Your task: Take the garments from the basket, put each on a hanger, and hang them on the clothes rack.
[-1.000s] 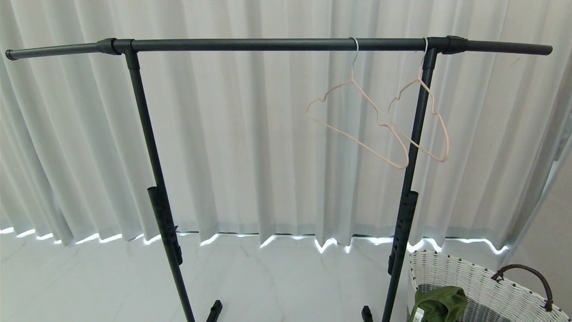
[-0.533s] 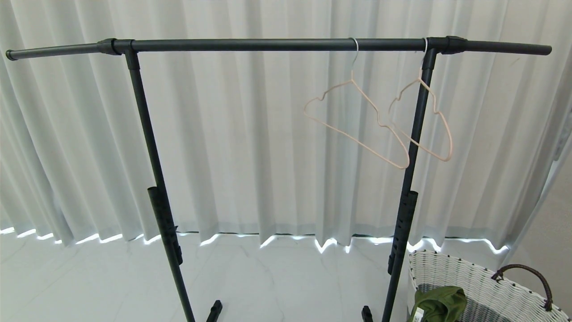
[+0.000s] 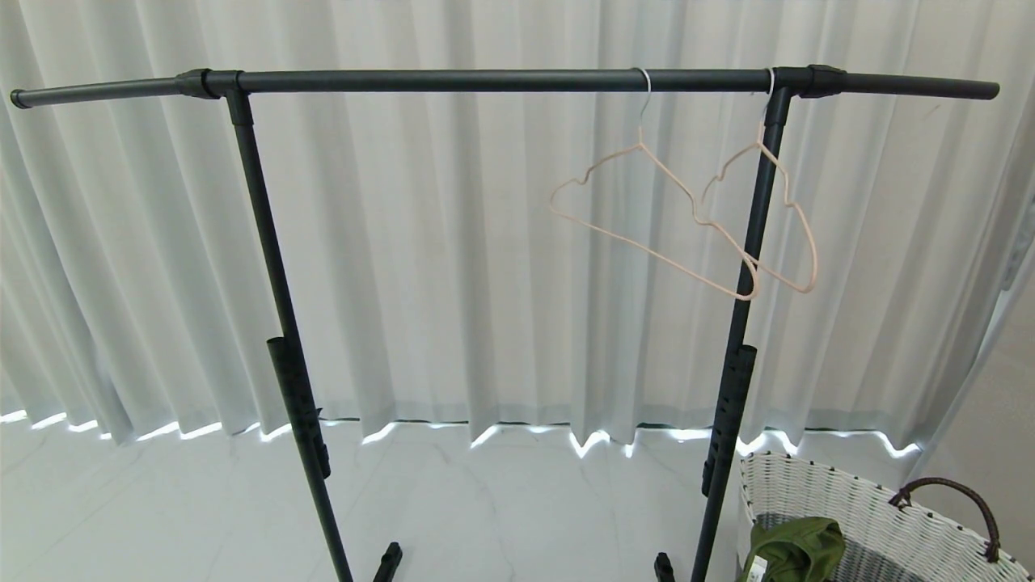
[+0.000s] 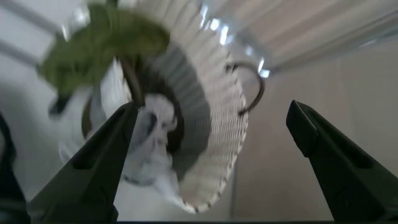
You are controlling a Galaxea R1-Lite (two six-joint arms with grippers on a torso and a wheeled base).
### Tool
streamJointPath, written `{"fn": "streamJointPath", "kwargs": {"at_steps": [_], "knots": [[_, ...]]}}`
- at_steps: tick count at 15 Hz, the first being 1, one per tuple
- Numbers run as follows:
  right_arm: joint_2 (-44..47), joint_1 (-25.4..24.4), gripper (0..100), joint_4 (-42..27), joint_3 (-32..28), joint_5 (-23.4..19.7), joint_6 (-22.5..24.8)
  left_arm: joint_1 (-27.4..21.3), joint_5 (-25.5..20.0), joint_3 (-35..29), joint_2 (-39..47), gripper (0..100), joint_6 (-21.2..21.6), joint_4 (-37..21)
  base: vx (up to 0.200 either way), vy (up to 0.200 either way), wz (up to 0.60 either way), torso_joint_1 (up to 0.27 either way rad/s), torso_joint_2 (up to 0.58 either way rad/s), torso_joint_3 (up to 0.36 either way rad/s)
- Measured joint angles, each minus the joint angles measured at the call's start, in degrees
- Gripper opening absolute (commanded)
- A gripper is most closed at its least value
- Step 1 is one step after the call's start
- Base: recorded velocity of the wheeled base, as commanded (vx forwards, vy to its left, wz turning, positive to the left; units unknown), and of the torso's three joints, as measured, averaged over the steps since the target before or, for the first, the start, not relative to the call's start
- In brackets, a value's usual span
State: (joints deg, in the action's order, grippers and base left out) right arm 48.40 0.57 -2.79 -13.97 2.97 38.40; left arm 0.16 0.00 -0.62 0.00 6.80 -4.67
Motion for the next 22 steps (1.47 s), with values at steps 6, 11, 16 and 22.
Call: {"fn": "streamJointPath", "kwargs": {"at_steps": [6,11,16,22], "knots": [[23.0,7.0,100,4.2,0.3,0.9,9.8,0.0,0.0,0.0,0.0,100,0.0,0.0,0.0,0.0,0.0,0.0,0.0,0.0],[38.4,8.3,100,23.3,5.4,0.9,12.2,0.0,0.0,0.0,0.0,100,0.0,0.0,-0.08,0.0,0.0,0.002,0.0,0.001],[47.9,9.3,100,32.5,7.5,0.9,12.2,0.0,0.0,0.0,0.0,100,0.1,0.0,-0.04,0.0,0.0,0.003,0.0,-0.001],[56.9,10.1,100,46.4,7.5,0.6,12.1,0.0,0.0,0.0,0.0,100,0.0,0.0,0.0,0.0,0.0,0.0,0.0,0.0]]}}
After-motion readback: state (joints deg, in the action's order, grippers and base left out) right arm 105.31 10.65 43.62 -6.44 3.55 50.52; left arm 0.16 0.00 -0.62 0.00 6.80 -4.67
